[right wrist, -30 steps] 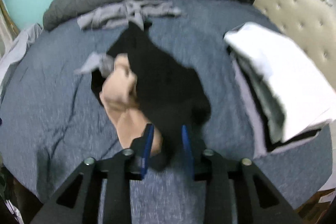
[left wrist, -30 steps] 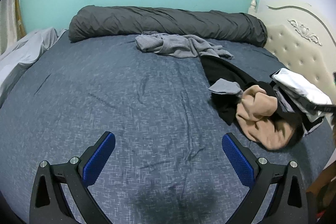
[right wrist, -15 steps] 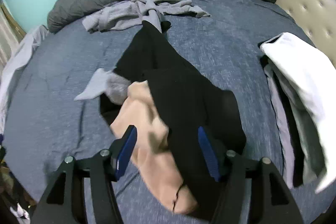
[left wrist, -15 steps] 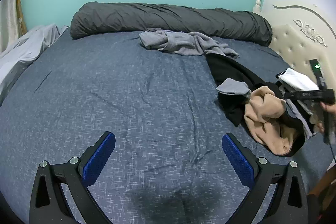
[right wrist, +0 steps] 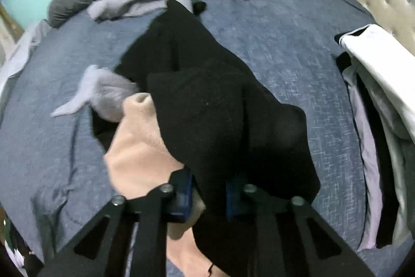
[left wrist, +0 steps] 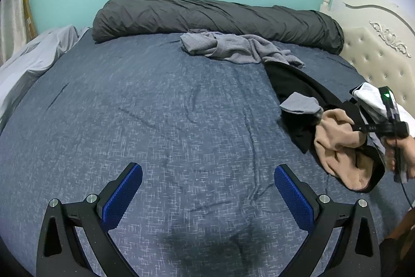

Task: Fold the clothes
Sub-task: 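Lower the black garment onto the bed with the right tool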

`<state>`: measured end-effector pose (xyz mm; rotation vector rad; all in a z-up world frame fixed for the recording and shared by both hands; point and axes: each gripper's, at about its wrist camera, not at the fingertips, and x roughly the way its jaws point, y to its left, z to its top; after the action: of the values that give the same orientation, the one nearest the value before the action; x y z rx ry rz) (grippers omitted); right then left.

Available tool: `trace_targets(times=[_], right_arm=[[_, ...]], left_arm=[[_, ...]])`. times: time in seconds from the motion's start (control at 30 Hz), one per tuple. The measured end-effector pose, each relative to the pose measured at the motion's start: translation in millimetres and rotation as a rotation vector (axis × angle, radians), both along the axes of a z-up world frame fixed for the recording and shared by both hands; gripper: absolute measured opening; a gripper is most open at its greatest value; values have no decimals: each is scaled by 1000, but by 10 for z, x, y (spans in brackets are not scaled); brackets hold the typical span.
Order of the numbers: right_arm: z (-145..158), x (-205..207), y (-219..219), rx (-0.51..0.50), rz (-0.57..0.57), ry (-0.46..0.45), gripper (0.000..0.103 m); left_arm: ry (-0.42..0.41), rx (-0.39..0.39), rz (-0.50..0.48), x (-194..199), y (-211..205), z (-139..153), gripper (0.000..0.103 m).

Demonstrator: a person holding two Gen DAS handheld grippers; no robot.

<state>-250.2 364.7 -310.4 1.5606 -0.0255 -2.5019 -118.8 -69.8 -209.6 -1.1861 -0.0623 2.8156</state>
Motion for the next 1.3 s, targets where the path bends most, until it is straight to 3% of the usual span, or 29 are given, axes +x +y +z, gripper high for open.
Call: trace_targets(times=[0.23, 0.4, 0.73, 0.87, 1.0, 1.17, 1.3], right_arm=[[467, 592, -170, -34, 160, 77, 11], [962, 902, -394, -96, 222, 141, 10], [2030, 1340, -1220, -291, 388, 260, 9], [2257, 1485, -1605, -349, 452, 282, 9], [2157, 1533, -1935, -366, 465, 259, 9], [1507, 1571, -2288, -369, 508, 136, 9], [990, 1585, -2440, -276, 534, 65, 11]], left_arm=[[44, 2, -22, 218, 140, 255, 103], [92, 1, -29, 441, 186, 533, 103], [172, -4, 4, 812, -6, 997, 103], [189, -5, 33, 908, -176, 1091, 103], [186, -7, 57, 967, -315, 1060, 103], [142, -6, 79, 942, -432, 856, 103], [104, -7, 79, 894, -464, 664, 103]])
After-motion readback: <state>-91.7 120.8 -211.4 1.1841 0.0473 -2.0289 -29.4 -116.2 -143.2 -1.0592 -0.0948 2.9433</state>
